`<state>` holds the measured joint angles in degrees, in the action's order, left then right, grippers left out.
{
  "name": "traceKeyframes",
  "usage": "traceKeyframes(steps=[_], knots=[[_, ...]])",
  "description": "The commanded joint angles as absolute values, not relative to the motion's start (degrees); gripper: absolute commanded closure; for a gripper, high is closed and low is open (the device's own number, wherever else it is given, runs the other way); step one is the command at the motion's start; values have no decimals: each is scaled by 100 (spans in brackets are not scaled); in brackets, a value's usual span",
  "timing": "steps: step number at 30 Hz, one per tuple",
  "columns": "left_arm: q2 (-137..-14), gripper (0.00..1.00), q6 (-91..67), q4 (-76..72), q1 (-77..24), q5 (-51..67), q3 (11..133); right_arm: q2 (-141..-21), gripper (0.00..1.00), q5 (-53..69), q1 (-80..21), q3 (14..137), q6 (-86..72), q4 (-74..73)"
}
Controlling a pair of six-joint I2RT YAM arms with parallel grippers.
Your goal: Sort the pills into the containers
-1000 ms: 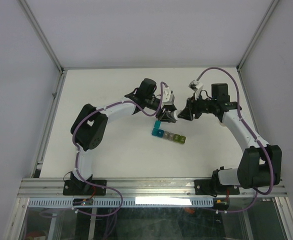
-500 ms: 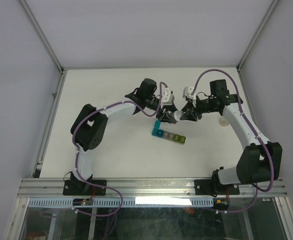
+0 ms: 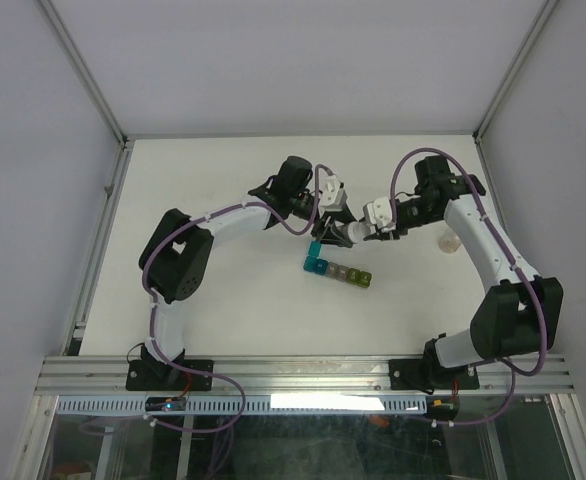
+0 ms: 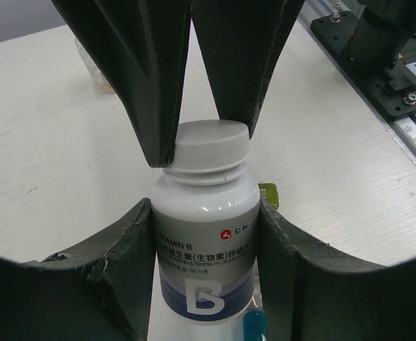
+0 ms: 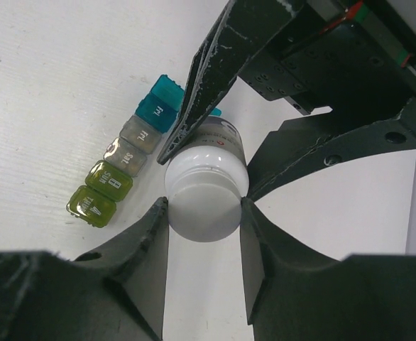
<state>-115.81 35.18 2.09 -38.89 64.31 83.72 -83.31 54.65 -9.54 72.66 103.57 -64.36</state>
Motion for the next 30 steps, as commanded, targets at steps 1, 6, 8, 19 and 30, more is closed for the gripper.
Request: traceKeyframes(steps=[1,6,8,19,30], knots=[[-11242,100,3775,142,-3784,6562,8328,-7689,86,6203,-868,7160,10173,-6395],[-11224,100,3779,141,-3787,6680,8332,-7545,81,6506,-787,6583,10278,-6172],[-11241,100,3770,141,-3786,6673,8340,-7578,80,6644,-810,6425,10367,-6212],[-11417,100,3721,169,-3775,6609,8483,-7347,79,7034,-470,6198,10288,-6347],[-11725,100,3644,181,-3783,7065,8690,-7559,77,5228,-1113,6928,11848,-6980]])
